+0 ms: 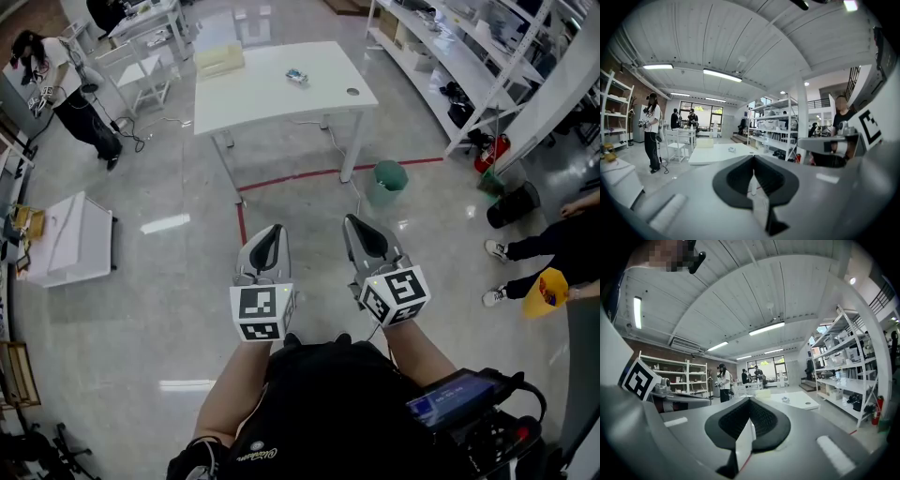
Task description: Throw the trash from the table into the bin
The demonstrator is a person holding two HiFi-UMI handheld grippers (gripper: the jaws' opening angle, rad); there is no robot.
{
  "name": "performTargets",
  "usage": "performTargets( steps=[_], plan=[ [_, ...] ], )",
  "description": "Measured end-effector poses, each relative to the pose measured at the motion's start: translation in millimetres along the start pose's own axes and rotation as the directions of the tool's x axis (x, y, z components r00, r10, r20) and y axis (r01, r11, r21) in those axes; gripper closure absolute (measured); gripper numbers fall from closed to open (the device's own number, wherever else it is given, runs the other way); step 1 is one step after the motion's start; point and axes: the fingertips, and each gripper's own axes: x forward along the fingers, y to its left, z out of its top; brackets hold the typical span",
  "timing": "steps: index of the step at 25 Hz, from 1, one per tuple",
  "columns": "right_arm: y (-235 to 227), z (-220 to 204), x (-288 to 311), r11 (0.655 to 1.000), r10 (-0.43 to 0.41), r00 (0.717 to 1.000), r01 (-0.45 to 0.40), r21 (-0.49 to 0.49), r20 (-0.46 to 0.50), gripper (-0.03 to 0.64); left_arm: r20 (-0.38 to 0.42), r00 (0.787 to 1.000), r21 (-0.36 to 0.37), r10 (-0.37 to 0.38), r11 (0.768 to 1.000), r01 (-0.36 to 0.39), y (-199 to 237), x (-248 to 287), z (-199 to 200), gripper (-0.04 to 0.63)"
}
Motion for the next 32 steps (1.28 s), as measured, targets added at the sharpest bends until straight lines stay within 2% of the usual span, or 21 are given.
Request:
performTargets(
  steps=[8,15,22,28,32],
  plan=[
    [27.0,-18.1,43.3,1.000,-0.005,0.999,0.004,-0.014,-0.038,0.618,-0.056,0.998,-0.044,0.000,0.999,-0.002,57.1,4.7,-27.8,0.588],
    [12.5,-19.7,60.0,1.000,-0.028,0.999,0.028,-0.014,-0.041,0.618,-0.074,0.997,-0.044,-0.037,0.998,0.034,60.6,32.8,-28.6,0.588],
    [-34.4,-21.2,99.2,1.000,-0.018,0.999,0.018,0.012,-0.030,0.618,-0.099,0.995,-0.028,-0.033,0.999,0.030,59.2,90.7,-28.7,0.588],
    [-129.0,-17.4,149.5,0.999,0.023,0.999,-0.022,0.039,-0.023,0.618,-0.117,0.993,-0.018,0.018,1.000,-0.020,41.1,188.9,-17.9,0.588],
    [-131.9,-3.1,169.6,0.998,0.060,0.998,-0.060,0.036,-0.010,0.618,-0.105,0.994,-0.012,0.037,0.999,-0.039,46.1,203.6,-2.3,0.588]
  ],
)
